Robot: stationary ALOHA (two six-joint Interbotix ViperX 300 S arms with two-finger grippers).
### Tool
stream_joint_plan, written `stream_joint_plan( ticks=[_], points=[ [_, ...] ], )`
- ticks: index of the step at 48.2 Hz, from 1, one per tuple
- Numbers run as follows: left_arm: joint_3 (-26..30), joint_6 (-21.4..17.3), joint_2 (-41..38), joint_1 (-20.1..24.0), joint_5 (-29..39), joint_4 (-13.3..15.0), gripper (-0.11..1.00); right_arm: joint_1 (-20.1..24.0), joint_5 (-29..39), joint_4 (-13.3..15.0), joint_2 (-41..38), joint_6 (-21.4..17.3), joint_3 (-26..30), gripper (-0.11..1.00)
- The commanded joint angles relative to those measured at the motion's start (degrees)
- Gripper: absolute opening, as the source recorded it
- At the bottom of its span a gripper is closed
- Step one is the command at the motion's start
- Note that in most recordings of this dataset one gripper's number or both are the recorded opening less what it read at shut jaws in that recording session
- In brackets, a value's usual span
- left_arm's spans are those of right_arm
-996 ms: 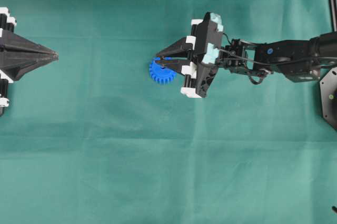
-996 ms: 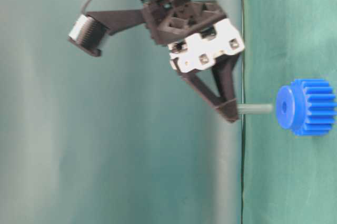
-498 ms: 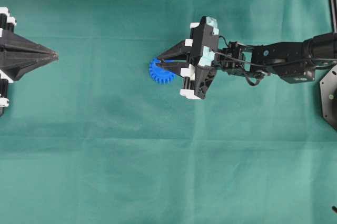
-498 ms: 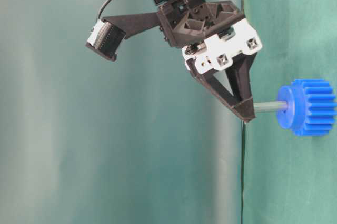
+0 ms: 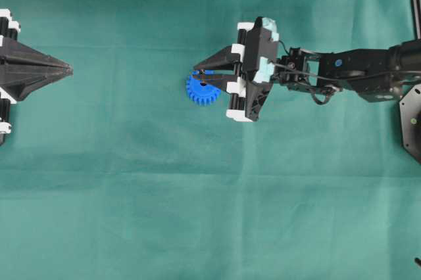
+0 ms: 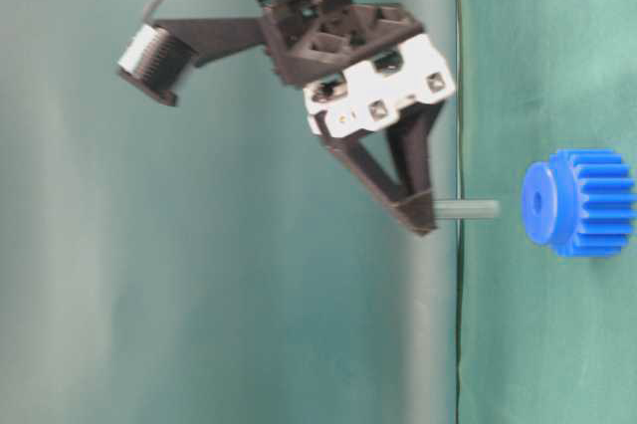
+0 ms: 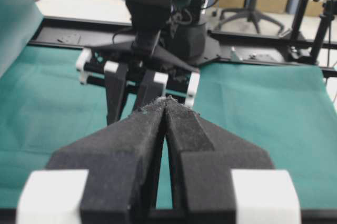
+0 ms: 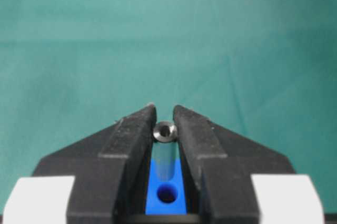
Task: Insert the shaft placed at a random location into the center hole of the small gear at another random location.
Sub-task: 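Push the held shaft into the gear's center hole with the right gripper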
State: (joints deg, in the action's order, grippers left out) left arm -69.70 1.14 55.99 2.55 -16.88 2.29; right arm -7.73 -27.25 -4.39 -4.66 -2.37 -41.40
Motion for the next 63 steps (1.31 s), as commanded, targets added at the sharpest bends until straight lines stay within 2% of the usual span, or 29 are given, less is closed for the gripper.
stream_joint_plan(
  ticks=[1, 33, 49, 63],
  points=[
    [0.7, -0.1, -0.2, 0.2, -0.4, 0.2, -0.01, 0.2, -0.2, 0.1, 1.8, 0.2, 1.0, 0.27],
    [0.6, -0.1, -0.2, 0.9, -0.3, 0.2, -0.01, 0.4, -0.4, -0.9, -3.9, 0.3, 1.3, 0.27],
    [0.6, -0.1, -0.2, 0.9, -0.1, 0.2, -0.01, 0.4, -0.7, -0.7, -3.6, 0.3, 1.5, 0.27],
    [0.6, -0.1, -0.2, 0.9, -0.1, 0.2, -0.01, 0.4, -1.1, -0.4, -0.2, 1.7, 1.3, 0.27]
  ],
)
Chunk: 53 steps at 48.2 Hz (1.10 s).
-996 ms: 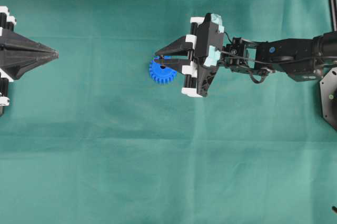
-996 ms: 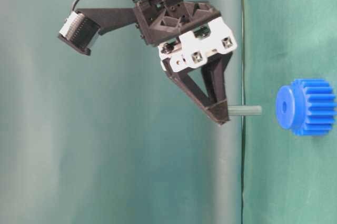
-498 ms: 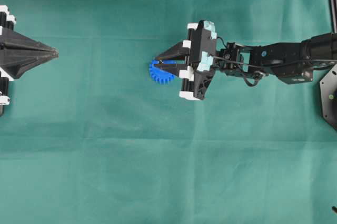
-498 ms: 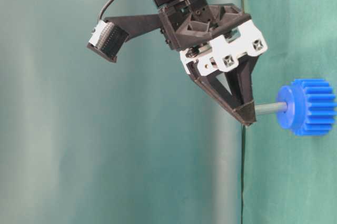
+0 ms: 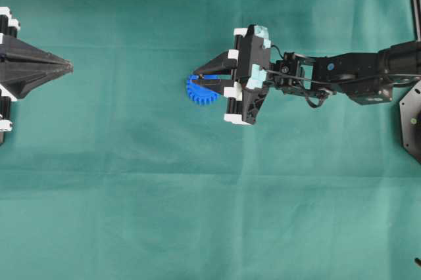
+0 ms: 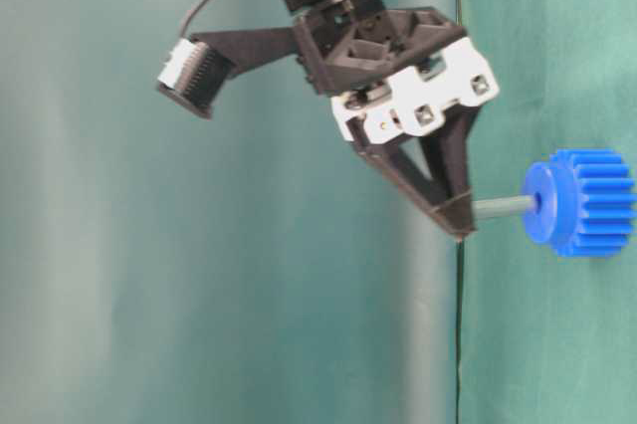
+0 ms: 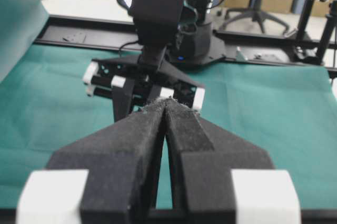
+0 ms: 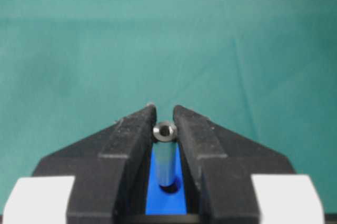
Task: Insert the shaft placed at a random location into the center hole of the small gear at another random location.
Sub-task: 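Push the held shaft into the gear's center hole with the right gripper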
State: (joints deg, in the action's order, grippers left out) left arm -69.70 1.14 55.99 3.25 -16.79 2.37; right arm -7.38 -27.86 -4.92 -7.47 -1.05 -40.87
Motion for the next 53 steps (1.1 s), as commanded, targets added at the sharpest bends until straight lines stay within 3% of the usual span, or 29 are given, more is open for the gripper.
stream_joint_plan(
  ticks=[1, 53],
  points=[
    [0.6, -0.1, -0.2, 0.2, -0.2, 0.1, -0.01, 0.1, -0.4, 0.2, 2.9, 0.5, 0.8, 0.27],
    [0.6, 0.0, -0.2, 0.2, -0.2, 0.1, -0.01, 0.1, -1.0, -1.1, -1.9, 0.8, 0.7, 0.27]
  ],
)
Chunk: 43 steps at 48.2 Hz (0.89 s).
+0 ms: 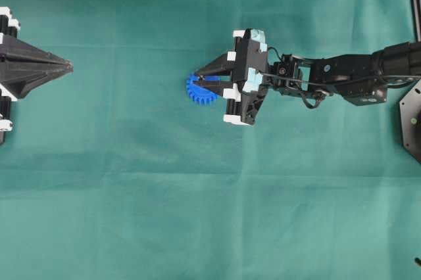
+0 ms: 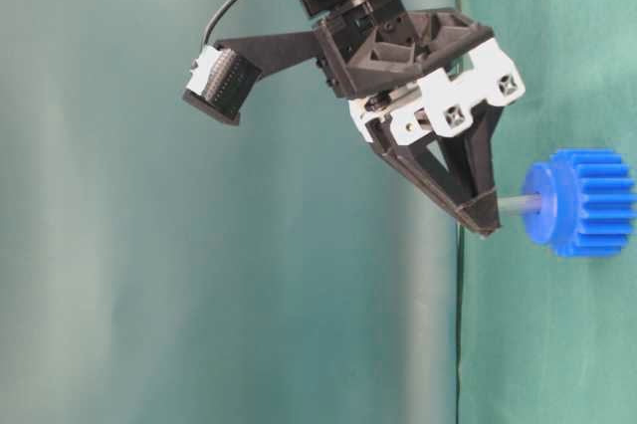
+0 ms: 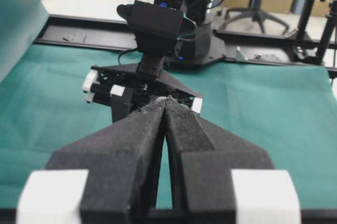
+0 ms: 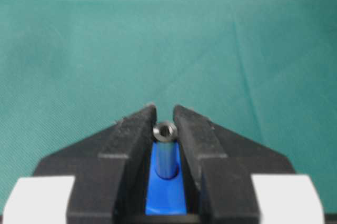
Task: Insert the shaft placed at a random location into the center hole of the small gear at another random location.
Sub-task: 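Push the held shaft into the gear's center hole with the right gripper, then open the right gripper and raise it away from the gear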
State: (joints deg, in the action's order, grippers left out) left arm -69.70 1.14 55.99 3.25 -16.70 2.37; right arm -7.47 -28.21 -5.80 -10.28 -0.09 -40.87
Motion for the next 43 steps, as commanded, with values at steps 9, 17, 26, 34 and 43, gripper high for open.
stream_joint_plan(
  ticks=[9, 17, 26, 34, 43],
  points=[
    [0.6, -0.1, -0.2, 0.2, -0.3, 0.1, -0.01, 0.2, -0.6, -0.2, -0.1, -0.4, 1.0, 0.27],
    [0.6, -0.1, -0.3, 0.2, -0.3, 0.1, -0.01, 0.3, -0.6, -0.2, -1.6, -0.4, 1.2, 0.27],
    [0.6, 0.0, -0.2, 0.2, -0.3, 0.1, -0.01, 0.3, -0.4, -0.2, -2.5, -0.5, 1.2, 0.27],
    [0.6, 0.0, -0.2, 0.2, -0.3, 0.1, -0.01, 0.2, -0.4, -0.2, -2.5, -0.5, 1.2, 0.27],
    [0.6, -0.1, -0.2, 0.2, -0.3, 0.1, -0.01, 0.3, -0.3, -0.2, -2.5, -0.5, 1.0, 0.27]
  ],
)
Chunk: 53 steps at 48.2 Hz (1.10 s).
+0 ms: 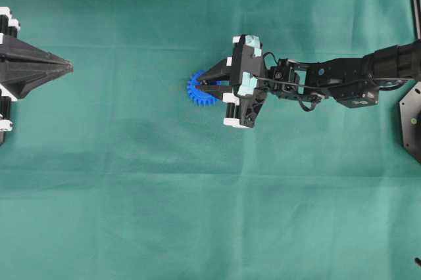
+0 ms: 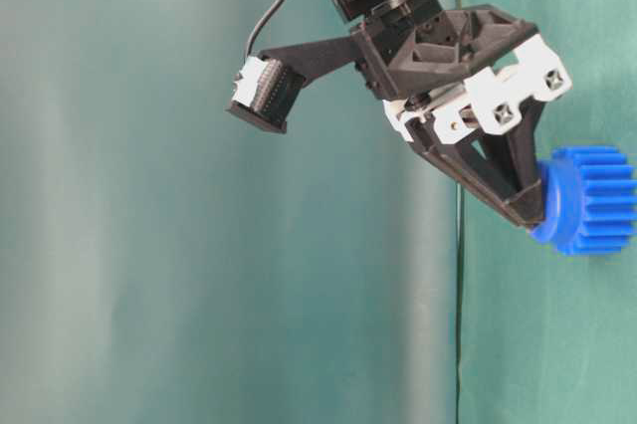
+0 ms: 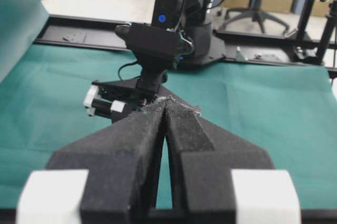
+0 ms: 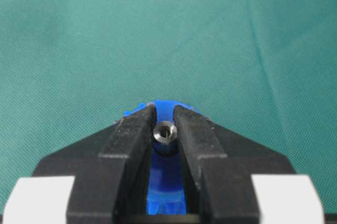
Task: Insert the shaft placed at a random location into the center hole of the small gear at another random location.
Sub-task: 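Open the right gripper and raise it away from the gear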
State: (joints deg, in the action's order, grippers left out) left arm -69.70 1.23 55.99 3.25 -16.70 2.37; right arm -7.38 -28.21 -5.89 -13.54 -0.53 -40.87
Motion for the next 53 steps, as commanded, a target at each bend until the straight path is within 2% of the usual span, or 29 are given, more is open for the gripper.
stream_joint_plan(
  ticks=[1, 16, 18, 27, 29, 39, 53],
  points=[
    [0.6, -0.1, -0.2, 0.2, -0.3, 0.1, -0.01, 0.2, -0.3, -0.1, 0.8, -0.1, 1.1, 0.27],
    [0.6, -0.1, -0.2, 0.2, -0.3, 0.1, -0.01, 0.2, 0.8, -0.1, 0.8, -0.1, 1.2, 0.28],
    [0.6, -0.1, -0.2, 0.2, -0.3, 0.1, -0.01, 0.2, 1.0, -0.1, 0.8, -0.1, 1.2, 0.31],
    [0.6, -0.2, -0.2, 0.2, -0.3, 0.1, -0.01, 0.2, 1.0, -0.1, 1.1, -0.1, 1.8, 0.84],
    [0.6, -0.1, -0.2, 0.1, -0.3, 0.1, -0.01, 0.2, 1.0, -0.1, 1.4, -0.1, 2.0, 0.91],
    [0.7, -0.1, -0.2, 0.2, -0.3, 0.1, -0.01, 0.2, 2.5, 0.2, 6.1, 0.6, 2.3, 0.87],
    [0.6, -0.1, -0.2, 0.2, -0.3, 0.1, -0.01, 0.1, 10.3, 0.7, 16.6, 1.6, 2.7, 0.87]
  ],
)
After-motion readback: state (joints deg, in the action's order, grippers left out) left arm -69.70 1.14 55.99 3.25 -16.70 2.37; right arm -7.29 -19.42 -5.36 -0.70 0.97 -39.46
